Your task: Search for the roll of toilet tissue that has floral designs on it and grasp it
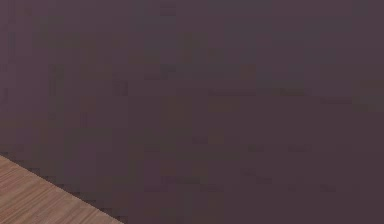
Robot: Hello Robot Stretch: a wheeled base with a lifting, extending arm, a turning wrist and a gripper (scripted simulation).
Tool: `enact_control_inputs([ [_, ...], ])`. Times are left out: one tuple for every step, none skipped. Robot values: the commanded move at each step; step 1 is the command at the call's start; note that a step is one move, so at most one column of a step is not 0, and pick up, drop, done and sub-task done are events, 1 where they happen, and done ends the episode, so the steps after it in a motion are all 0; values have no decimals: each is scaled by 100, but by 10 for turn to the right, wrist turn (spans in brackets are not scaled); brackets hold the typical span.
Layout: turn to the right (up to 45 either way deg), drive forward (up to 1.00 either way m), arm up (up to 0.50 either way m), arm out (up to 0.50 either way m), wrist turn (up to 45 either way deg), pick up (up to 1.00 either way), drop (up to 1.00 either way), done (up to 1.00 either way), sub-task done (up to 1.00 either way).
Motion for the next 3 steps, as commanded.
enact_control_inputs([
  [0, 0, 0, 0, 450, 0, 0, 0, 0],
  [0, 0, 0, 0, 450, 0, 0, 0, 0],
  [0, 0, 0, 0, 60, 0, 0, 0, 0],
])
